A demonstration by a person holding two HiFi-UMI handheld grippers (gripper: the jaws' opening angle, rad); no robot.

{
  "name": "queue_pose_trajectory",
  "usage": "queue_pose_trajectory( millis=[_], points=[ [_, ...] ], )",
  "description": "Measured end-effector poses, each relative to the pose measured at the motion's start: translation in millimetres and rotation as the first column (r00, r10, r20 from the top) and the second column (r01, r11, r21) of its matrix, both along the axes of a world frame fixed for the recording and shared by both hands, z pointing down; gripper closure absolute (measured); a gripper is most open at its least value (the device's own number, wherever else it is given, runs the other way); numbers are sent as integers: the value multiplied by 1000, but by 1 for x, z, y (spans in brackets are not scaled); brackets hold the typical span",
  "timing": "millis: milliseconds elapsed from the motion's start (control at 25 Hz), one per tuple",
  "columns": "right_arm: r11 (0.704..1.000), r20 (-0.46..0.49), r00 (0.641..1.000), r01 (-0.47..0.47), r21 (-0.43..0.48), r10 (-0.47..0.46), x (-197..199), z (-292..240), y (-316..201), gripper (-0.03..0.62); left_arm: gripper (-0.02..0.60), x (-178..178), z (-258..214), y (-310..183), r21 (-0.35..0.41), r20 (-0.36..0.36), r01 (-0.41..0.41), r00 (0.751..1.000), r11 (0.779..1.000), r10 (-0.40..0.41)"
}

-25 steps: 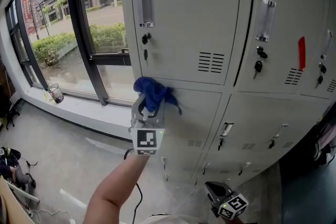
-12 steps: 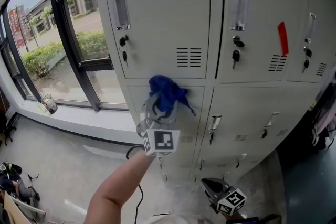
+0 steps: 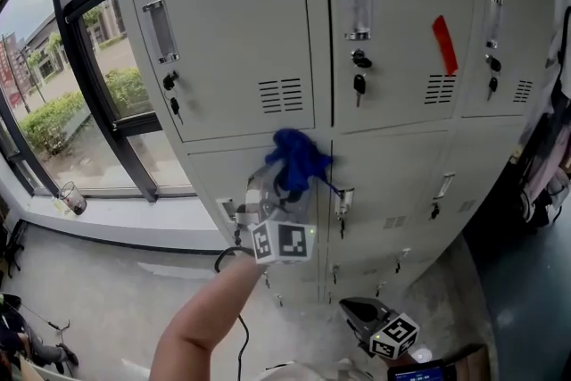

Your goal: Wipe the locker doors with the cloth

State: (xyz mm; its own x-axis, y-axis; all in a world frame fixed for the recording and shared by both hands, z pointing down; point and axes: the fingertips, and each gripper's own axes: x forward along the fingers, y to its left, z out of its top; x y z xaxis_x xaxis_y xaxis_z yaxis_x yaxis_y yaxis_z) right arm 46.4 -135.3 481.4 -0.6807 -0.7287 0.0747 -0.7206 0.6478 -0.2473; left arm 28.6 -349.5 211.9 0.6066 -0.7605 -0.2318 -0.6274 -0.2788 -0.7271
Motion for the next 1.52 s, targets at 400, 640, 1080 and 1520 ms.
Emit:
queue_pose_trajectory(
  millis=[400,640,1080,1520],
  points=[
    [999,21,999,-35,-21,35,7,-1,3,591,426,39,22,14,5,174,-46,984,999,44],
    [999,34,999,-41,-27,42,6,0,3,591,425,40,47,12,-2,241,-25,970,1000,25],
    [999,37,999,-31,-28,32,-2,-1,4,591,428,8,59,-1,-94,182,6,983,996,11],
    [999,32,999,-26,-26,27,-6,-2,3,591,428,-58,59,-14,-71,121,114,987,991,-104]
  ],
)
